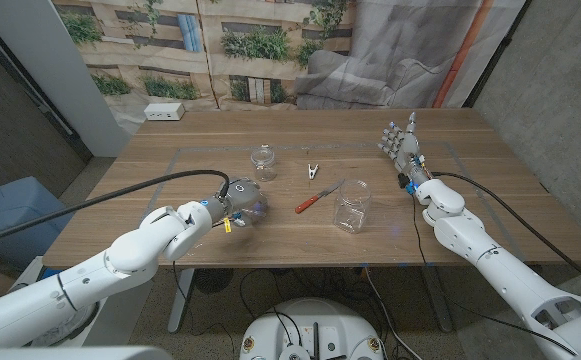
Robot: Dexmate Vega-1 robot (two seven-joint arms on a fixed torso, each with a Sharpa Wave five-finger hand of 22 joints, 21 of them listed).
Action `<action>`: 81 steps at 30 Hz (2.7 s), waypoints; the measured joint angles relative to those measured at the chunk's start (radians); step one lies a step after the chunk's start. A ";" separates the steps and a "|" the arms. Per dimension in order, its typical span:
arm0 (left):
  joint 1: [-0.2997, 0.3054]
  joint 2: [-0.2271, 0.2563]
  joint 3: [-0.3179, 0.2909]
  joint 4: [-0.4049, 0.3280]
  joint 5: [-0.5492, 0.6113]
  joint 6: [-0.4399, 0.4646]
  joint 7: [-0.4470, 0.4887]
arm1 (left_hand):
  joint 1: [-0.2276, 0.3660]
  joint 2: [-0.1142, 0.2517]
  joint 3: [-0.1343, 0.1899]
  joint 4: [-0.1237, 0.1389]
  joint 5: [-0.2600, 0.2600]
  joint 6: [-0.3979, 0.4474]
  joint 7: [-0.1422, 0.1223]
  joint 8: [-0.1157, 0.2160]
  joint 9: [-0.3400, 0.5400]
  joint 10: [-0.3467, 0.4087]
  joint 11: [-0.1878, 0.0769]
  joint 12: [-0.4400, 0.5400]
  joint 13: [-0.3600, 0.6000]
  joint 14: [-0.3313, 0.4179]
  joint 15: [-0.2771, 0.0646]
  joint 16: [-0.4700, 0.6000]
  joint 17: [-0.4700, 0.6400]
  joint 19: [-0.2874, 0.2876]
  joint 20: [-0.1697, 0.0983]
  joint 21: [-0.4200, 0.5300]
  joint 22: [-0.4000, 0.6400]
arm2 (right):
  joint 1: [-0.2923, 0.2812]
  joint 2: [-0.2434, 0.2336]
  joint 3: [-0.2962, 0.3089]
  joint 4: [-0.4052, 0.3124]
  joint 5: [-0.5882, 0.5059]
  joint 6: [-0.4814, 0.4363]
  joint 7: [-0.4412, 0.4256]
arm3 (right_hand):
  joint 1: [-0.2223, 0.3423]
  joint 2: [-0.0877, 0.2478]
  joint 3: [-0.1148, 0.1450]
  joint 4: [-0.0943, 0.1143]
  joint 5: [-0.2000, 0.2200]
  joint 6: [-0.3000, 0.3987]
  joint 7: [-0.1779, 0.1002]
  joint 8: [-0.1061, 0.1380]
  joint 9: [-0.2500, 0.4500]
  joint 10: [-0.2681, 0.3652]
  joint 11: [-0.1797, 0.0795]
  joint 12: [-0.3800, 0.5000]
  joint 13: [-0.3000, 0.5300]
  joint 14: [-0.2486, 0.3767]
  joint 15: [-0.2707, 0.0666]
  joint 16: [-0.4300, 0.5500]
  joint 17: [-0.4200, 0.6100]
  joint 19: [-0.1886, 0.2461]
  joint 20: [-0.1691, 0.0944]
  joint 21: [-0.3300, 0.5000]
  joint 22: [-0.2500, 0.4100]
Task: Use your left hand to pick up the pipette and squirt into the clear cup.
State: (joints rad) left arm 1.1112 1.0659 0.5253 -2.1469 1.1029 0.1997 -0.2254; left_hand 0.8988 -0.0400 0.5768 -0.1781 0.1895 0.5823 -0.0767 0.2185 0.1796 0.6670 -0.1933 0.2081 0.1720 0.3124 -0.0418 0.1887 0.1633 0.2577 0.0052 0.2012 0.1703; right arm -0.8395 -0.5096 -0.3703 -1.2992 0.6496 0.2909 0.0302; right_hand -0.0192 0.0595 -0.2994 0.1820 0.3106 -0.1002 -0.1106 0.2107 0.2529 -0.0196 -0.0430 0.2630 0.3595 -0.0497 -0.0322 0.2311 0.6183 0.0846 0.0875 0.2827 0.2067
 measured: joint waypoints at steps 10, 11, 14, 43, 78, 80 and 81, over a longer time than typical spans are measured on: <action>-0.009 -0.005 0.013 0.018 0.010 -0.001 0.016 | 0.010 0.010 -0.012 0.004 0.000 0.037 -0.015 0.004 0.000 0.039 -0.003 0.000 0.000 0.028 -0.001 0.000 0.000 0.025 -0.006 0.000 0.000 | 0.000 0.000 0.000 0.000 0.000 0.000 0.000 | 0.000 0.000 0.000 0.000 0.000 0.000 0.000 0.000 0.000 0.000 0.000 0.000 0.000 0.000 0.000 0.000 0.000 0.000 0.000 0.000 0.000; -0.010 -0.005 0.014 0.019 0.010 -0.001 0.016 | 0.010 0.010 -0.014 0.006 0.000 0.043 -0.016 0.004 0.000 0.045 -0.005 0.000 0.000 0.032 -0.001 0.000 0.000 0.027 -0.008 0.000 0.000 | 0.000 0.000 0.000 0.000 0.000 0.000 0.000 | 0.000 0.000 0.000 0.000 0.000 0.000 0.000 0.000 0.000 0.000 0.000 0.000 0.000 0.000 0.000 0.000 0.000 0.000 0.000 0.000 0.000; -0.012 -0.007 0.017 0.023 0.013 -0.001 0.020 | 0.016 0.016 -0.021 0.004 0.000 0.062 -0.016 0.004 0.000 0.068 -0.003 0.000 0.000 0.041 0.000 0.000 0.000 0.037 -0.009 0.000 0.000 | 0.000 0.000 0.000 0.000 0.000 0.000 0.000 | 0.000 0.000 0.000 0.000 0.000 0.000 0.000 0.000 0.000 0.000 0.000 0.000 0.000 0.000 0.000 0.000 0.000 0.000 0.000 0.000 0.000; -0.025 -0.025 0.040 0.042 0.026 0.011 0.037 | 0.037 0.037 -0.063 0.008 0.000 0.184 -0.021 0.011 -0.001 0.179 -0.013 0.000 0.000 0.124 -0.005 0.004 0.000 0.098 -0.027 0.006 0.000 | 0.000 0.000 0.000 -0.001 0.000 0.000 0.000 | 0.000 0.000 0.000 0.000 0.000 0.000 0.000 0.000 0.000 0.000 0.000 0.000 0.000 0.000 0.000 0.000 0.000 0.000 0.000 0.000 0.000; -0.026 -0.057 0.061 0.041 0.042 0.062 0.033 | -0.004 0.070 -0.117 0.015 -0.005 0.278 -0.014 0.005 0.000 0.291 -0.016 0.000 0.003 0.193 -0.007 0.004 0.000 0.155 -0.030 0.013 0.004 | 0.000 -0.001 0.000 -0.001 0.000 -0.001 0.000 | 0.000 0.000 0.000 0.000 0.000 0.000 0.000 0.000 0.000 0.000 0.000 0.000 0.000 0.000 0.000 0.000 0.000 0.000 0.000 0.000 0.000; -0.027 -0.059 0.063 0.042 0.043 0.062 0.033 | 0.000 0.074 -0.118 0.013 -0.005 0.287 -0.013 0.002 0.001 0.305 -0.019 0.000 0.003 0.201 -0.006 0.004 0.000 0.159 -0.030 0.013 0.004 | 0.000 -0.001 0.000 -0.001 0.000 -0.001 0.000 | 0.000 0.000 0.000 0.000 0.000 0.000 0.000 0.000 0.000 0.000 0.000 0.000 0.000 0.000 0.000 0.000 0.000 0.000 0.000 0.000 0.000; -0.028 -0.061 0.065 0.043 0.045 0.063 0.034 | 0.000 0.074 -0.121 0.010 -0.005 0.297 -0.017 0.002 0.001 0.307 -0.021 0.000 0.003 0.208 -0.007 0.004 0.000 0.165 -0.032 0.013 0.004 | 0.000 -0.001 0.000 -0.001 0.000 -0.001 0.000 | 0.000 0.000 0.000 0.000 0.000 0.000 0.000 0.000 0.000 0.000 0.000 0.000 0.000 0.000 0.000 0.000 0.000 0.000 0.000 0.000 0.000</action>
State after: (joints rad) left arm 1.0830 1.0052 0.5901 -2.1036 1.1480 0.2622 -0.1912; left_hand 0.8986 0.0337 0.4558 -0.1678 0.1847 0.8791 -0.0937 0.2202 0.1802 0.9740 -0.2146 0.2081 0.1747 0.5202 -0.0484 0.1927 0.1634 0.4225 -0.0264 0.2146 0.1747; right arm -0.8399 -0.5103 -0.3699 -1.3000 0.6499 0.2899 0.0300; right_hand -0.0192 0.0595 -0.2994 0.1821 0.3106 -0.1002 -0.1106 0.2107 0.2529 -0.0196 -0.0430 0.2630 0.3595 -0.0497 -0.0322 0.2311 0.6183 0.0846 0.0876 0.2827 0.2067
